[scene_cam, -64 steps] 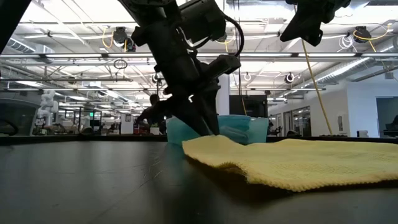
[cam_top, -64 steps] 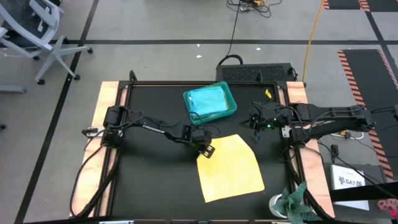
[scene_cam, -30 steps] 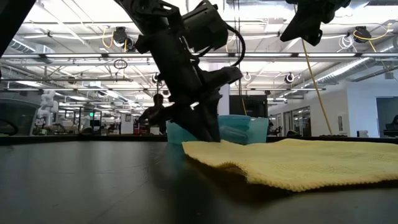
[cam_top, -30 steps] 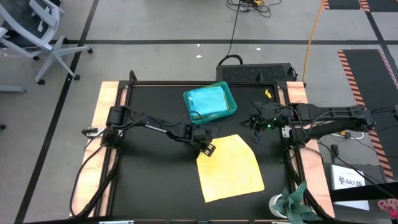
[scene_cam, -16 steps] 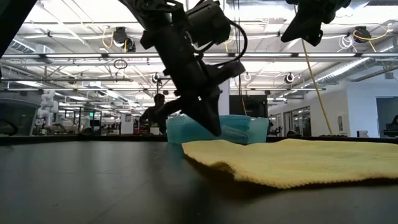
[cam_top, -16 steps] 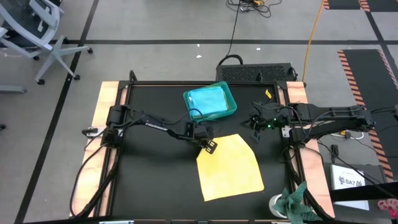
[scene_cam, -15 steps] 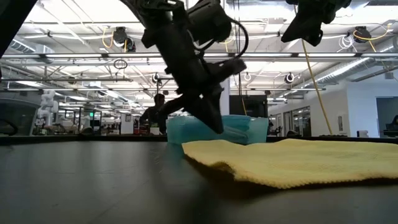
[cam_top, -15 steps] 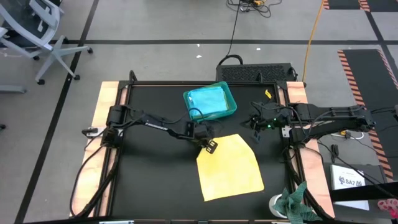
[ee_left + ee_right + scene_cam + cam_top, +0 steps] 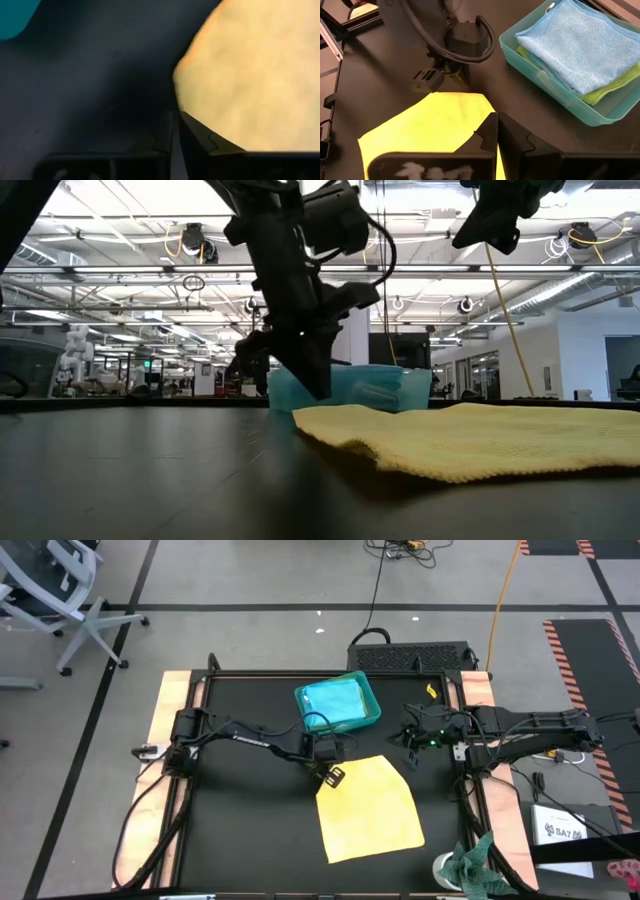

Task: Fold microfiber towels
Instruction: Fold the yellow microfiber towel

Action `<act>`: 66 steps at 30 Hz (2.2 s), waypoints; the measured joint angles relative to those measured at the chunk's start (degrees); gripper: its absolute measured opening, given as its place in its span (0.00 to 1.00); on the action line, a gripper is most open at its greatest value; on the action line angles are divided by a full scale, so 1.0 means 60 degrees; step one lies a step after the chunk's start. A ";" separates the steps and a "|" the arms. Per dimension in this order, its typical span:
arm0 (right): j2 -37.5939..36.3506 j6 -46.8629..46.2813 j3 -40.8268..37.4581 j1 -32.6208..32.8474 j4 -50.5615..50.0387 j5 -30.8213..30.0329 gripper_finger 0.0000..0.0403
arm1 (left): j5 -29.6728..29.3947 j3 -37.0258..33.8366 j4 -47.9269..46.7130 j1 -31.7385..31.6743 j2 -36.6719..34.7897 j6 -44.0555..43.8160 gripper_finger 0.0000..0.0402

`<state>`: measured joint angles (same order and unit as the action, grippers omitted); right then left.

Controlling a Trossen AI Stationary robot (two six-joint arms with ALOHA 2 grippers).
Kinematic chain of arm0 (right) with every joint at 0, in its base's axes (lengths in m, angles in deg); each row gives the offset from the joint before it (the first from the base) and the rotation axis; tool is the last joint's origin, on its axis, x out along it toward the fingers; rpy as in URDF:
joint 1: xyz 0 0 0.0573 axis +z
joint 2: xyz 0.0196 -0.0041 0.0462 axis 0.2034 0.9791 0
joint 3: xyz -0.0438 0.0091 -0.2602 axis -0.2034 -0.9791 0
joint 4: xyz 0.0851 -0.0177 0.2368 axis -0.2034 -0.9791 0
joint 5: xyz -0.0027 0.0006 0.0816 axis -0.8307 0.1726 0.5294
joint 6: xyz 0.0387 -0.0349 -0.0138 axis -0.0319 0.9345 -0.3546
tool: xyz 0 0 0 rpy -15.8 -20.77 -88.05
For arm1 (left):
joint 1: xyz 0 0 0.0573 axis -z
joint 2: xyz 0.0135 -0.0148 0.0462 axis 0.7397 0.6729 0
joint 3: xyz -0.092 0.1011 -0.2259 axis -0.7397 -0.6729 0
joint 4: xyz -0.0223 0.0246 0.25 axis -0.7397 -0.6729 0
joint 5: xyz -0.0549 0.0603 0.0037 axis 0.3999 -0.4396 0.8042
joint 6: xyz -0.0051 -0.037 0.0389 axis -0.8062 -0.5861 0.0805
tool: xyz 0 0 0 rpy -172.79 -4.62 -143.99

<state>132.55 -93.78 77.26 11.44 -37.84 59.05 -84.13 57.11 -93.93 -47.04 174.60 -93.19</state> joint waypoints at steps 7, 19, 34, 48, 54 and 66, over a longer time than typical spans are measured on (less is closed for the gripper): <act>0.0000 0.0029 -0.0004 0.0004 0.0000 0.0000 0.00 | 0.0185 -0.0004 -0.0253 -0.0073 0.0000 0.0481 0.10; 0.0000 0.0142 -0.0004 0.0004 0.0004 0.0000 0.00 | 0.0183 -0.0004 0.0482 0.0037 0.0002 0.0037 0.42; 0.0004 0.0142 -0.0007 0.0004 0.0005 0.0000 0.00 | 0.0542 -0.0007 0.0903 0.0020 0.0605 -0.0249 0.50; 0.0004 0.0142 -0.0007 0.0004 0.0004 -0.0004 0.00 | 0.1119 -0.0015 0.1290 -0.0085 0.0640 -0.0440 0.11; 0.0004 0.0142 -0.0007 0.0004 0.0004 -0.0002 0.00 | 0.1100 -0.0015 0.1258 -0.0378 0.0640 -0.0226 0.03; 0.0004 0.0142 -0.0011 0.0004 0.0001 -0.0004 0.00 | 0.0708 -0.0011 0.0959 -0.0752 0.0525 0.0711 0.01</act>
<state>132.57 -92.93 77.19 11.46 -37.83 59.03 -79.88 57.04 -88.18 -51.56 177.74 -88.92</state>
